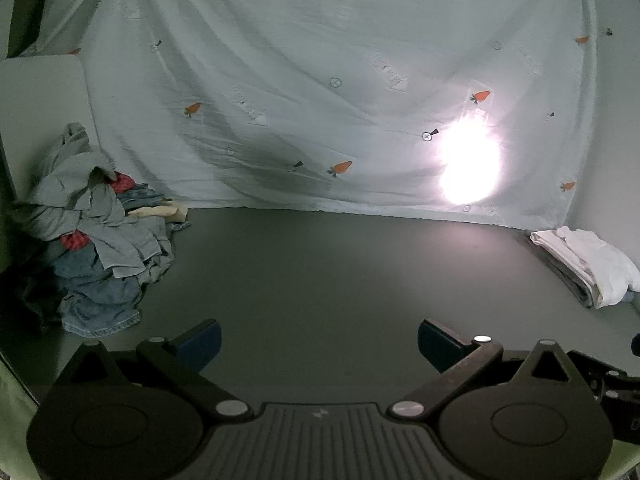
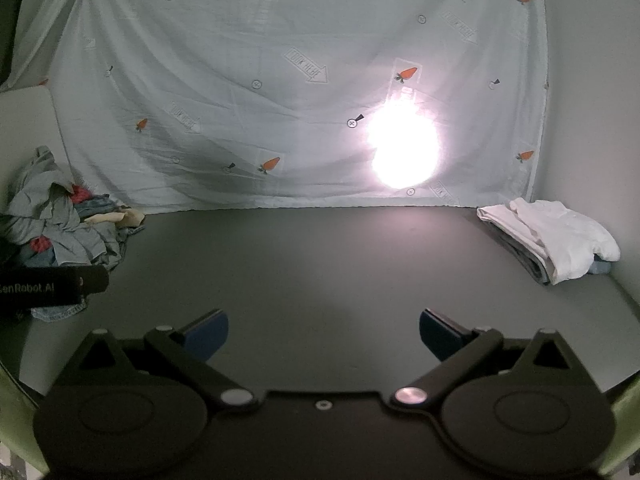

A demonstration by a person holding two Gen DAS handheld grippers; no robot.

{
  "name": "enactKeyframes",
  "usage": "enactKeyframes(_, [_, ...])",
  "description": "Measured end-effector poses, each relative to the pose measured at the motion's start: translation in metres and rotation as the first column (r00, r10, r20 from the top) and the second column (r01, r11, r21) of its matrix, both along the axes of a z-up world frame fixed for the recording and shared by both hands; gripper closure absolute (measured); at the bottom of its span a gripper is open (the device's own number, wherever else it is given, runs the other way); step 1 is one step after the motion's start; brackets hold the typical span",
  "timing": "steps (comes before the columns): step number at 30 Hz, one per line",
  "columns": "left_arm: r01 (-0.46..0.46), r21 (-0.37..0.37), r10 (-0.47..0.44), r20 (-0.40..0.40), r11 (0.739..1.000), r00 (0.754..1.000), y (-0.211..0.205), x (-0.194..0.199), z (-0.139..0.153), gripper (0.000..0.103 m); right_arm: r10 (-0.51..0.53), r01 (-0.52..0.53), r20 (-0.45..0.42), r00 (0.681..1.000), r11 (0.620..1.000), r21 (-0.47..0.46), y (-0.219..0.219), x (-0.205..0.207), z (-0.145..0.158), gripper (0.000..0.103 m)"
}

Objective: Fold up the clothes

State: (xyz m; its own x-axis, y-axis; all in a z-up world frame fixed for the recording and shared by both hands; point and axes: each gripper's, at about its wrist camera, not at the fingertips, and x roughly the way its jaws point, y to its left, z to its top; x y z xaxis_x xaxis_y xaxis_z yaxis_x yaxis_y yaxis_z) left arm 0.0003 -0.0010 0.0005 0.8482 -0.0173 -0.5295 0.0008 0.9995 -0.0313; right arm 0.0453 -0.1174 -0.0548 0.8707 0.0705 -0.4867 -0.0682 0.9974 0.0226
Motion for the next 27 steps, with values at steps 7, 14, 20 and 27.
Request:
enactKeyframes(7, [-0.001, -0.007, 0.001, -0.001, 1.000, 1.000, -0.005, 0.001, 0.002, 0.000, -0.002, 0.002, 0.004, 1.000, 1.000, 0.003, 0.002, 0.000, 0.002, 0.000])
enactKeyframes(14, [0.004, 0.003, -0.004, -0.012, 1.000, 1.000, -0.002, 0.009, -0.004, 0.000, -0.004, 0.004, 0.005, 1.000, 1.000, 0.003, 0.005, 0.000, -0.004, 0.000])
enactKeyframes(20, [0.006, 0.004, -0.006, -0.006, 1.000, 1.000, -0.001, 0.008, -0.005, 0.000, -0.002, 0.002, 0.003, 1.000, 1.000, 0.004, 0.003, 0.002, -0.005, 0.000])
enactKeyframes(27, [0.004, 0.004, -0.004, -0.004, 1.000, 1.000, 0.000, 0.007, -0.008, 0.000, 0.002, -0.002, 0.001, 1.000, 1.000, 0.001, 0.001, 0.005, -0.001, 0.000])
